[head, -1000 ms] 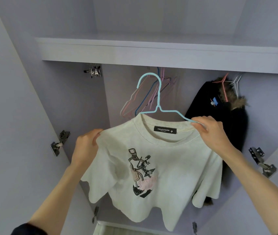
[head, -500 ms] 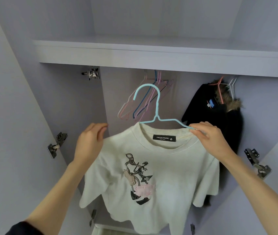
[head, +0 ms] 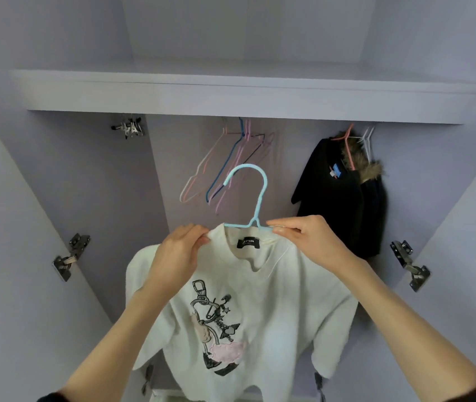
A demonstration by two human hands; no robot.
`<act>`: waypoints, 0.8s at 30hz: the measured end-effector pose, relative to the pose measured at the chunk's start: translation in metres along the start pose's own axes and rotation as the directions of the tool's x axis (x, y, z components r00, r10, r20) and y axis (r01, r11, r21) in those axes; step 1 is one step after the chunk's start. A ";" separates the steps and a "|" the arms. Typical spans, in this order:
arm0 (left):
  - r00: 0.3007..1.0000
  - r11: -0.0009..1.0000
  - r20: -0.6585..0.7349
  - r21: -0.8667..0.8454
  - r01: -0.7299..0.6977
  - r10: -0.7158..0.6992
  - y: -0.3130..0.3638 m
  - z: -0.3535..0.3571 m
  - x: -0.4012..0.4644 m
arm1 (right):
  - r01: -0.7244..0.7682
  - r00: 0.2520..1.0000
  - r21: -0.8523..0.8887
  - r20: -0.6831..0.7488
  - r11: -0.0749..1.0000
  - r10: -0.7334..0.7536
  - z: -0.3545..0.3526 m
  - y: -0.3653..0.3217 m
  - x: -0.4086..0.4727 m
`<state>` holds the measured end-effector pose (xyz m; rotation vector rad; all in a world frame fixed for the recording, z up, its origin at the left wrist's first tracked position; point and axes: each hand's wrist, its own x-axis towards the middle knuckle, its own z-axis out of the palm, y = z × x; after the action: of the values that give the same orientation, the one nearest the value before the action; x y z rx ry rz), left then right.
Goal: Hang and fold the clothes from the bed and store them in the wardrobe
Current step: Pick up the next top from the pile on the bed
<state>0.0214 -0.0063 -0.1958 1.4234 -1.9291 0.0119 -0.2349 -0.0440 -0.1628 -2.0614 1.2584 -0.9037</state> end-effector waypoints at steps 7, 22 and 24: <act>0.987 0.988 -0.103 -0.102 0.115 -0.126 -0.012 -0.006 -0.001 | -0.119 0.988 -0.268 0.059 0.956 0.140 -0.023 0.035 -0.020; 0.994 0.993 -0.010 0.019 0.113 -0.113 -0.025 -0.002 -0.007 | -0.030 0.999 0.023 0.024 0.999 0.030 -0.021 0.010 -0.009; 0.989 0.989 -0.014 0.006 0.147 -0.146 -0.028 0.000 -0.007 | -0.045 0.999 0.032 0.015 0.998 0.045 -0.025 0.014 -0.009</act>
<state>0.0454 -0.0113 -0.2109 1.5628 -1.8111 -0.0404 -0.2652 -0.0442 -0.1601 -2.0033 1.2700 -0.8822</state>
